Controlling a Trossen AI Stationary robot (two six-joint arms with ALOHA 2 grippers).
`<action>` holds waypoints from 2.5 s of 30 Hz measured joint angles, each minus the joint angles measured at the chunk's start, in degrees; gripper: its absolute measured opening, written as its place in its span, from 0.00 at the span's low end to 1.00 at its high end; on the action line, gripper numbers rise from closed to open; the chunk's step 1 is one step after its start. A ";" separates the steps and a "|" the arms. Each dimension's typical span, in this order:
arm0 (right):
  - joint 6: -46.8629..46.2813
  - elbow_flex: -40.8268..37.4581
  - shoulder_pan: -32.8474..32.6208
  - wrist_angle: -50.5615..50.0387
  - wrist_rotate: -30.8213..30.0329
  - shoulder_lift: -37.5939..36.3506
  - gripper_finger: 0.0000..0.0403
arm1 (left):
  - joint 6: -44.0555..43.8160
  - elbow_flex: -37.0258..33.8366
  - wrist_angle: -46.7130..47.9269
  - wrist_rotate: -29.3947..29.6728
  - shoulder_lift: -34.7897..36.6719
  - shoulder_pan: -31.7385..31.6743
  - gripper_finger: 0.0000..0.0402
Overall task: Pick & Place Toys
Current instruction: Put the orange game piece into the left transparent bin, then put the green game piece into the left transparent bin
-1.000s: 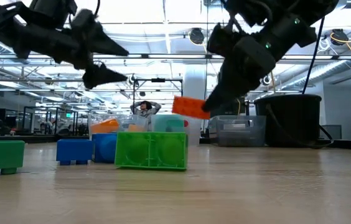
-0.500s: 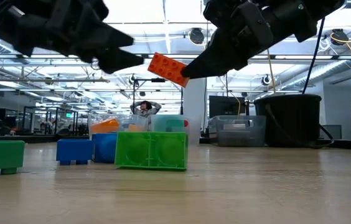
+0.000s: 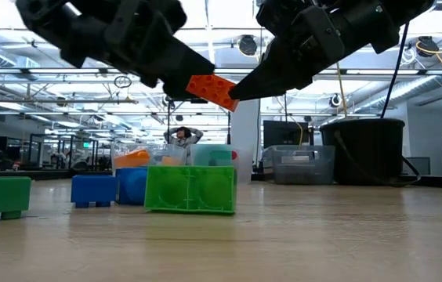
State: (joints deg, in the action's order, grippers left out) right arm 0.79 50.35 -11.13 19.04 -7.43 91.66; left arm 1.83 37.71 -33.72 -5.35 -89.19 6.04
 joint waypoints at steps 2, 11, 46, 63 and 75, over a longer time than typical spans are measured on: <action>0.30 0.00 -0.18 0.07 -0.01 0.00 0.14 | -0.02 1.99 2.43 0.94 -0.99 0.00 0.94; 0.51 0.00 -0.25 -0.05 -0.01 0.00 0.14 | -0.15 4.07 7.11 1.34 -1.18 0.00 0.70; -4.60 0.00 -2.46 -13.00 -1.52 -11.58 0.42 | -1.11 -12.27 4.46 26.00 19.05 -27.33 0.23; -2.05 0.00 -2.35 -9.87 -1.52 -11.63 0.40 | -7.89 -4.10 4.65 22.43 2.70 -41.33 0.60; -4.55 0.00 -3.31 -10.70 -1.44 -11.63 0.39 | -7.34 4.13 36.28 8.09 17.87 -36.64 0.90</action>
State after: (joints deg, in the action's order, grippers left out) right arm -3.76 50.35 -14.44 8.34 -8.87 80.03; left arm -5.51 41.84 2.57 2.74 -71.31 -30.59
